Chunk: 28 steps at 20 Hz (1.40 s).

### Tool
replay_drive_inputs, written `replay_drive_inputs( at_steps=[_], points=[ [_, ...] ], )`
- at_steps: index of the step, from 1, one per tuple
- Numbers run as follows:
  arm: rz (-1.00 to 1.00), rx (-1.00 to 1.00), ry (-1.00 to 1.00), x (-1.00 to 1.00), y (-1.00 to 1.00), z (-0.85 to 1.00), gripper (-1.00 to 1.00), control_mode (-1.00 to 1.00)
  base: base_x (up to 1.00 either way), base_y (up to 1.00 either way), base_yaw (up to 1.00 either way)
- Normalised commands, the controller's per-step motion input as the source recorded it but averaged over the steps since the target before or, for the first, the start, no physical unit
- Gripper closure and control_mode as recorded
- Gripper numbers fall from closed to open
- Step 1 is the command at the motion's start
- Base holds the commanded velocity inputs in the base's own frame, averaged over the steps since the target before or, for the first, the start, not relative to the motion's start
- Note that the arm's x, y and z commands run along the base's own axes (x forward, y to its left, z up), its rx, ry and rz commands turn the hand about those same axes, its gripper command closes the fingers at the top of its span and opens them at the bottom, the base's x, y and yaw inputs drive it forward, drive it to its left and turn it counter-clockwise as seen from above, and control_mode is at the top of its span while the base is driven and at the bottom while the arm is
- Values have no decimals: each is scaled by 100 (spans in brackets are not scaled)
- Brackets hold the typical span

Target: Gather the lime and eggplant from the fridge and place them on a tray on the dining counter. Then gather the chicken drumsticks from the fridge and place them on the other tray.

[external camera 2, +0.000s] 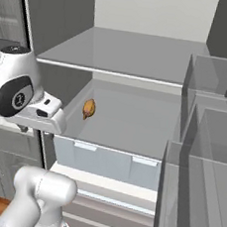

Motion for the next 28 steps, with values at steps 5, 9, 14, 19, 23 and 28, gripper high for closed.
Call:
replay_drive_inputs(
  at_steps=[5, 9, 14, 19, 23, 28],
  points=[
    [0, 2, -50, 2, -2, 0, -100, -100, 0, 0, 0],
    [1, 7, -39, 25, -10, 0, -100, -100, 0, 0, 0],
    [3, 6, -38, 28, -5, 0, -100, -100, 0, 0, 0],
    [0, 0, -24, 9, 0, 0, -100, -100, 0, 0, 0],
    [0, 0, -11, 18, 0, -5, -100, -100, 0, 0, 0],
    [0, 0, -3, 29, 0, -14, -100, -100, 0, 0, 0]
  ],
)
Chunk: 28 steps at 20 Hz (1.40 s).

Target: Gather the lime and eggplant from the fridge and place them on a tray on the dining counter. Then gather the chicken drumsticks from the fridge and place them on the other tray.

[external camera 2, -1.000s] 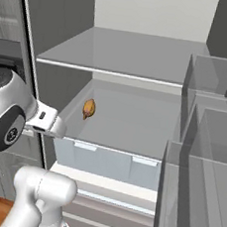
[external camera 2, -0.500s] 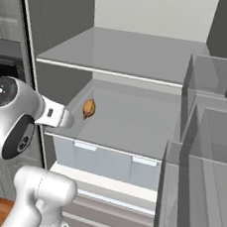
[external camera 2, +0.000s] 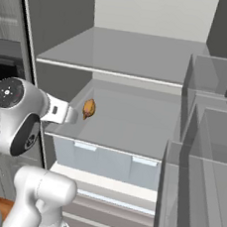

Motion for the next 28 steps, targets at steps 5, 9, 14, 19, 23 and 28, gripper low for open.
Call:
replay_drive_inputs(
  at_steps=[5, 9, 14, 19, 23, 28],
  points=[
    [0, 0, 0, 26, 0, -26, -100, -100, 0, 0, 0],
    [0, 0, 0, 4, 0, -17, -100, -100, 0, 0, 0],
    [0, 0, 0, 14, 7, -12, -100, -100, 0, 0, 0],
    [0, 0, 0, 7, 0, -14, -100, -100, 0, 0, 0],
    [0, 0, 0, 17, 0, -18, -100, -100, 0, 0, 0],
    [0, 0, 0, 26, 0, -17, -100, -100, 0, 0, 0]
  ],
)
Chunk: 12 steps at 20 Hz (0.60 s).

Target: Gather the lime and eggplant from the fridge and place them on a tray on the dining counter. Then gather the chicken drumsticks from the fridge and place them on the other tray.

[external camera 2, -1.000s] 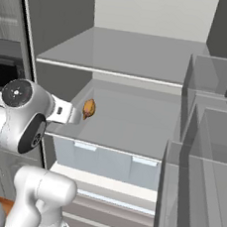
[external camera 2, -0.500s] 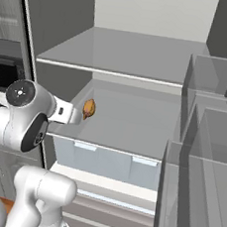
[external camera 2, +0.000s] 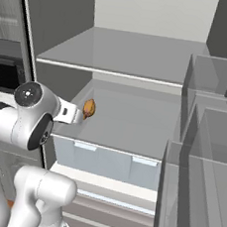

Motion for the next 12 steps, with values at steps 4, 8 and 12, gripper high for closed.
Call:
replay_drive_inputs(
  at_steps=[4, 8, 12],
  points=[
    [0, 0, -2, 25, 0, -19, -100, -100, 0, 0, 0],
    [0, 0, -3, 23, 0, -20, -100, -100, 0, 0, 0],
    [0, 0, -1, 22, 0, -17, -100, -100, 0, 0, 0]
  ],
)
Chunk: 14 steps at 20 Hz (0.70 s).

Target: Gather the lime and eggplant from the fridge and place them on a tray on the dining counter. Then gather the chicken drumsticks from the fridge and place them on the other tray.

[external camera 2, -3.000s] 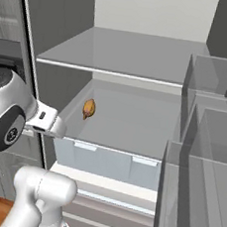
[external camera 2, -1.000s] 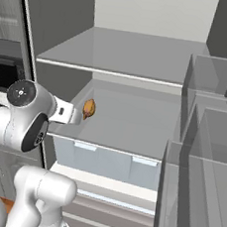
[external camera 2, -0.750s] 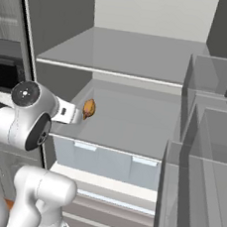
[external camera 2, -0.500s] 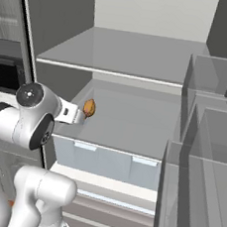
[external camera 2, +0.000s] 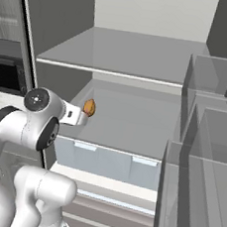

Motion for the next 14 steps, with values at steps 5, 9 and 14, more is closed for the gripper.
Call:
replay_drive_inputs(
  at_steps=[5, 9, 14],
  points=[
    [0, 0, 0, 16, 0, -10, -100, -100, 0, 0, 0],
    [0, 0, 0, 12, 0, -3, -100, -100, 0, 0, 0],
    [0, 0, 0, 16, 1, 0, -100, -100, 0, 0, 0]
  ],
)
